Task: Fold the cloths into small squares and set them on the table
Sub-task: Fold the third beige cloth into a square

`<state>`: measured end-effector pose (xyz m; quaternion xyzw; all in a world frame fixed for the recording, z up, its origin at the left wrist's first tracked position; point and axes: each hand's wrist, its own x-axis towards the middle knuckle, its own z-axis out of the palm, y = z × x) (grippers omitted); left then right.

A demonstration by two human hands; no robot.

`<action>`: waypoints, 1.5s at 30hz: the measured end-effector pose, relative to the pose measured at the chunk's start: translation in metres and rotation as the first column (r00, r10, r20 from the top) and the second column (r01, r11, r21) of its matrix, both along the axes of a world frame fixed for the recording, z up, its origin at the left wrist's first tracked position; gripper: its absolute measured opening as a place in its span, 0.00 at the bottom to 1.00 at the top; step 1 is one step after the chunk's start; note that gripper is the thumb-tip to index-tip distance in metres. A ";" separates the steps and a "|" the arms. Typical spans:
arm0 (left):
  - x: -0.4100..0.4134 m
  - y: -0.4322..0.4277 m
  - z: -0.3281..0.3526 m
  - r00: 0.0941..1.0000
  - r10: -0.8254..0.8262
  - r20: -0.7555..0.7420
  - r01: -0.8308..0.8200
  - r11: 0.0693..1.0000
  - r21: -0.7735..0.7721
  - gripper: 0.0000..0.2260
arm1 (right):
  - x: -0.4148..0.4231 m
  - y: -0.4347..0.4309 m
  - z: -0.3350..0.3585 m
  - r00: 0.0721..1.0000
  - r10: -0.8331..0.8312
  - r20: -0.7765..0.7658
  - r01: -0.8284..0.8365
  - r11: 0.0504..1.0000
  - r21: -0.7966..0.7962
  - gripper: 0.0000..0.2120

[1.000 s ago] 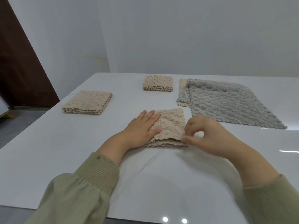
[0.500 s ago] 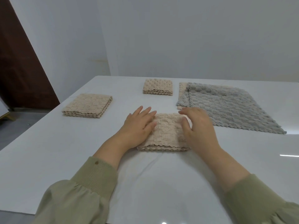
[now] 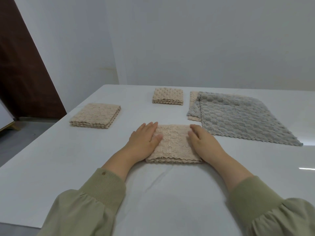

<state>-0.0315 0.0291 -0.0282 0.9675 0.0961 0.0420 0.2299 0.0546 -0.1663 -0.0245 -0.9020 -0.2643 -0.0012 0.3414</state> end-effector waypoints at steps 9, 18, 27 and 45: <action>0.008 0.009 0.008 0.991 0.093 0.091 -0.079 0.985 -0.151 0.24 | 0.004 0.004 0.000 0.999 0.047 -0.004 -0.047 0.998 -0.041 0.26; -0.017 0.006 0.014 0.967 0.191 0.171 -0.090 0.878 -0.471 0.13 | -0.027 -0.001 0.010 0.994 0.102 -0.046 -0.100 0.994 0.046 0.23; -0.044 -0.001 0.018 0.989 0.084 0.119 -0.026 0.907 -0.421 0.04 | -0.049 -0.003 0.007 0.979 0.204 0.016 -0.205 0.979 0.001 0.13; -0.047 -0.002 0.016 0.987 0.025 0.160 0.031 0.941 -0.338 0.05 | -0.079 0.013 0.004 0.939 0.136 0.317 -0.040 0.955 -0.293 0.16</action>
